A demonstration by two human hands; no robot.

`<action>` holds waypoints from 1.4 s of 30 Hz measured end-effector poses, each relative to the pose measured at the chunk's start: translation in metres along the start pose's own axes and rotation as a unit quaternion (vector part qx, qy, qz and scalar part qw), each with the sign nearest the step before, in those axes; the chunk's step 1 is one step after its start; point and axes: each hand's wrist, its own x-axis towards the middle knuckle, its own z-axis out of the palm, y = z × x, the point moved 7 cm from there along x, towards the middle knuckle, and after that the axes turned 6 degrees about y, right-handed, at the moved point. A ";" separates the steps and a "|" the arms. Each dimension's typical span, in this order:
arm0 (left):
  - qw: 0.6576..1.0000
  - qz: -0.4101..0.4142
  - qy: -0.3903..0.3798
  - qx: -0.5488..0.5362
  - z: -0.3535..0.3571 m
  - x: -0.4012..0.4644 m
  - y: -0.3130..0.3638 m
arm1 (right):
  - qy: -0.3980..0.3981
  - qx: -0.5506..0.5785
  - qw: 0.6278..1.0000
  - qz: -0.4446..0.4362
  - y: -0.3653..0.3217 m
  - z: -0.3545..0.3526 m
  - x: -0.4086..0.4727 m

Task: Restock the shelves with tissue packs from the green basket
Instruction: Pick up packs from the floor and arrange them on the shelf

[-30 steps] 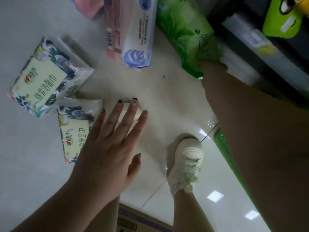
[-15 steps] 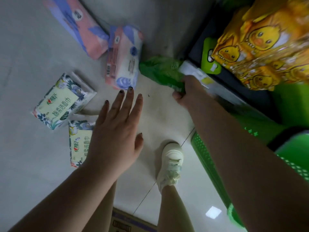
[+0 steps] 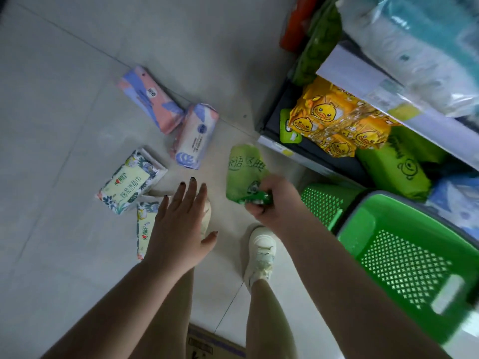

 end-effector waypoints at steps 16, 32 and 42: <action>0.833 -0.260 -0.023 -0.489 -0.123 -0.065 0.048 | -0.239 0.045 0.964 -0.110 -0.076 0.036 -0.340; 0.602 -0.149 -0.043 -0.783 -0.252 -0.113 0.177 | -0.254 0.012 0.939 -0.229 -0.113 -0.022 -0.525; 0.688 -0.029 0.112 -0.717 -0.381 -0.105 0.208 | 0.080 -0.158 0.836 -0.519 -0.207 -0.110 -0.576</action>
